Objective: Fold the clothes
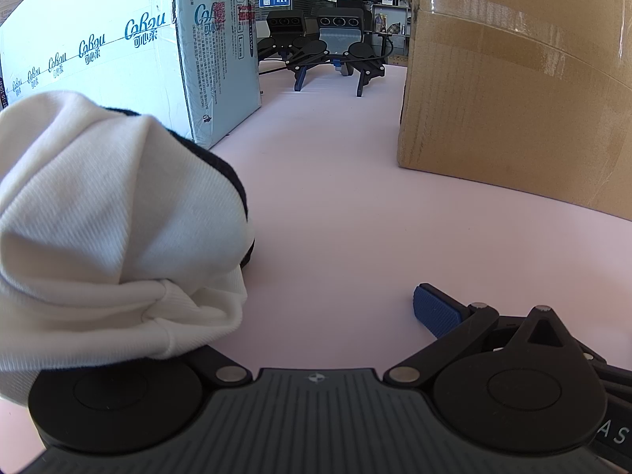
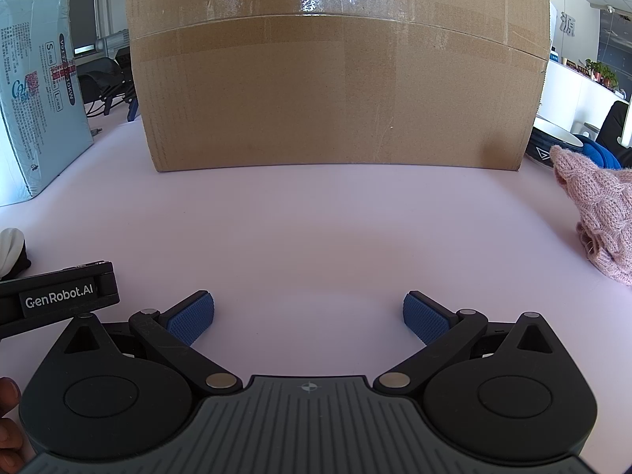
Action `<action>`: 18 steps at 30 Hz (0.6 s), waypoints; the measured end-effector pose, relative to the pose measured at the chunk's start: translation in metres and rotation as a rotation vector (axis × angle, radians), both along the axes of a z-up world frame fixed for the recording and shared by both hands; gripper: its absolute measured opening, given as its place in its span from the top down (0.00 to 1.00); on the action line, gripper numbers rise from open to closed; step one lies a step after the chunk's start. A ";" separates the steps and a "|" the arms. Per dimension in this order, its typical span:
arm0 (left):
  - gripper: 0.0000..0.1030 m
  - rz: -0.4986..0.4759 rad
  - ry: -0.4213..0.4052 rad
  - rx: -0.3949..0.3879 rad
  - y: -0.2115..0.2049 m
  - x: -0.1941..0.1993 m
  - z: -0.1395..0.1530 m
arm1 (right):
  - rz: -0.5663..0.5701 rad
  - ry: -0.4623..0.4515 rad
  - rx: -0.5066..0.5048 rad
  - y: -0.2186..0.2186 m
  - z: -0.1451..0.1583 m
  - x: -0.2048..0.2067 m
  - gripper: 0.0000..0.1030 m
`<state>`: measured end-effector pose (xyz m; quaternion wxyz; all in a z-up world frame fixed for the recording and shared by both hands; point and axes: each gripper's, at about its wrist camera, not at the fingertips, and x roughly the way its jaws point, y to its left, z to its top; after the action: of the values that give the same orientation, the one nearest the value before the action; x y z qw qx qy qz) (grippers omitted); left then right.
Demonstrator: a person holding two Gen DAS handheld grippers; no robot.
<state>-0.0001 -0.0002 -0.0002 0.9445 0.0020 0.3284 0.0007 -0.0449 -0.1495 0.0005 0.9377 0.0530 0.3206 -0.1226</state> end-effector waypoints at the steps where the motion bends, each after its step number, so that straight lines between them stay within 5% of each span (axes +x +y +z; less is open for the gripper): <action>1: 0.00 0.000 0.000 0.000 0.000 0.000 0.000 | 0.000 0.000 0.000 0.000 0.000 0.000 0.00; 18: 0.00 0.000 0.000 -0.001 0.002 0.001 0.004 | 0.000 0.000 0.001 0.001 0.000 0.001 0.00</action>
<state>0.0007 0.0017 0.0036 0.9445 0.0015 0.3285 0.0005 -0.0443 -0.1490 0.0007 0.9377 0.0533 0.3206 -0.1225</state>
